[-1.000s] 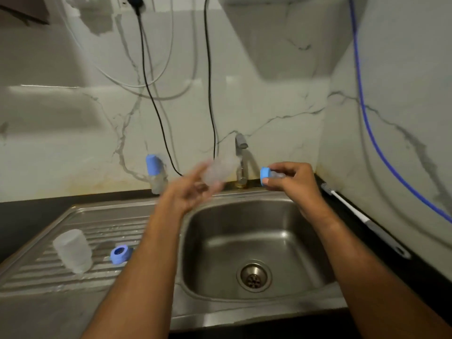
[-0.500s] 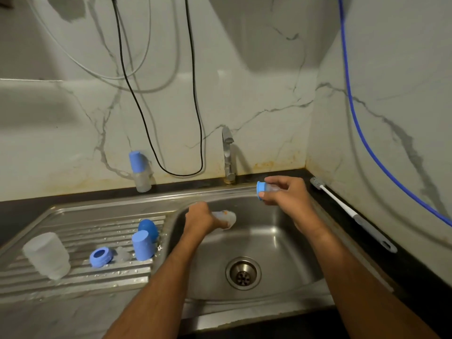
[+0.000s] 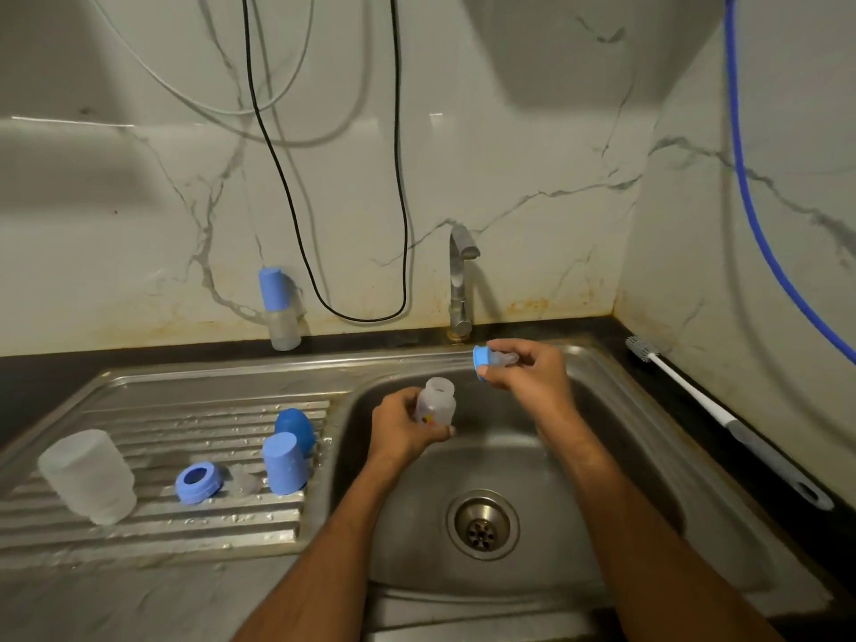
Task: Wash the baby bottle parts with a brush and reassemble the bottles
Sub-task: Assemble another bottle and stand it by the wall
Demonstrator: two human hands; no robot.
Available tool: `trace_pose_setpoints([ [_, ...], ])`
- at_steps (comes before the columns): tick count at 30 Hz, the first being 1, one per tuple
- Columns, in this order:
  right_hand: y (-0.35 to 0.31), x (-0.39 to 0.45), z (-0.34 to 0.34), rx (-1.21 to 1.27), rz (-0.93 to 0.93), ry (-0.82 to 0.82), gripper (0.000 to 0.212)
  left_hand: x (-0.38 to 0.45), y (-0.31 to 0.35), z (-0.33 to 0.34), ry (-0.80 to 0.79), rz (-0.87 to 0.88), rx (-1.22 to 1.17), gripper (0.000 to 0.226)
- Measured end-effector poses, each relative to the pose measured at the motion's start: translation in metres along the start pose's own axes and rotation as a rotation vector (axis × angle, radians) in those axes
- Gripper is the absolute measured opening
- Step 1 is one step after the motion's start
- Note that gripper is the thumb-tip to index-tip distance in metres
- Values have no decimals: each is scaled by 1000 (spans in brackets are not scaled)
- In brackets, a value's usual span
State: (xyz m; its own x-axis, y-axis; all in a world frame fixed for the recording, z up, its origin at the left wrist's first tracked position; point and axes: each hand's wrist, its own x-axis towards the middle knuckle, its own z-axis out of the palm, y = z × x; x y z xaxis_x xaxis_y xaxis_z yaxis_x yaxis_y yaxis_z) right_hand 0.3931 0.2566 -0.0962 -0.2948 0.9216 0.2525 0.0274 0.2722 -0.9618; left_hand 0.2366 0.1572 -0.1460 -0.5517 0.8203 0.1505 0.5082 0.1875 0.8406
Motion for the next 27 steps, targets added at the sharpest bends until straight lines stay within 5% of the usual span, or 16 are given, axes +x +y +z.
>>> trace_pose_setpoints([
  [22, 13, -8, 13, -332, -216, -259, 44, 0, -3, 18, 38, 205, 46, 58],
  [27, 13, -8, 13, -356, -204, -203, 44, -1, -2, 20, 61, 231, 20, 56],
])
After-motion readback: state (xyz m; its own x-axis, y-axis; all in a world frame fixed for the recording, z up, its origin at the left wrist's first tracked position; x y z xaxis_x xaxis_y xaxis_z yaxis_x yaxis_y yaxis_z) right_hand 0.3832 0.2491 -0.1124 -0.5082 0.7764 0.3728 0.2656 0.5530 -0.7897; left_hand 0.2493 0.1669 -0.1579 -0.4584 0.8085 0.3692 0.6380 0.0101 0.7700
